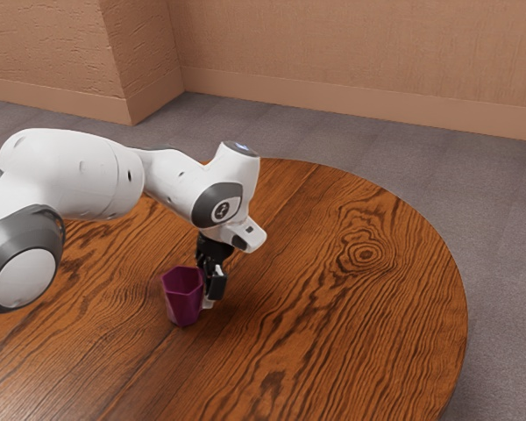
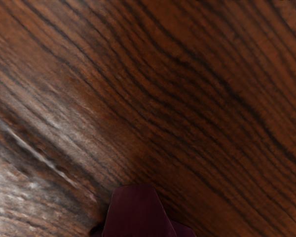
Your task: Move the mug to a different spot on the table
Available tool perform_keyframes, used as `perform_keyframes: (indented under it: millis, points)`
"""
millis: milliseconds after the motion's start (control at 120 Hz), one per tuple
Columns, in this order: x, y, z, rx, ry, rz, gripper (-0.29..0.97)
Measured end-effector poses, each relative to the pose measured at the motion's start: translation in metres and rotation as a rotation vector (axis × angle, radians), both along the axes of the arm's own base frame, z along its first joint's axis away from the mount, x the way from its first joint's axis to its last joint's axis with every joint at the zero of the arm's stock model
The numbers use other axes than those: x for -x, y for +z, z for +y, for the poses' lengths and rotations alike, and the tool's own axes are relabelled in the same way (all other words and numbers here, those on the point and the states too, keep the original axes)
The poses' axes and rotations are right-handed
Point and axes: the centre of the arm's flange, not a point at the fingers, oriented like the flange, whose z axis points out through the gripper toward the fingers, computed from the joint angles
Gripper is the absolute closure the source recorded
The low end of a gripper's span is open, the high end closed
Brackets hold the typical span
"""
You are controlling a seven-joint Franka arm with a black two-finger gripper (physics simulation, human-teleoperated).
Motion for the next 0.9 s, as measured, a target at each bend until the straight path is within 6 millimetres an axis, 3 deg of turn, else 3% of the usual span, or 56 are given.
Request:
perform_keyframes:
  millis: [300,467,517,600,633,692,758,900]
  points:
    - [-0.002,0.003,-0.012,0.011,-0.022,-0.014,0.08]
    - [-0.006,0.014,-0.035,0.031,-0.061,-0.045,0.08]
    - [-0.005,0.025,-0.048,0.046,-0.081,-0.063,0.08]
    - [0.002,0.064,-0.075,0.085,-0.116,-0.112,0.08]
    - [0.008,0.089,-0.083,0.112,-0.116,-0.137,0.07]
    - [0.024,0.154,-0.092,0.173,-0.101,-0.199,0.05]
    - [0.042,0.217,-0.088,0.234,-0.064,-0.256,0.04]
    - [0.070,0.294,-0.067,0.295,0.026,-0.314,0.02]
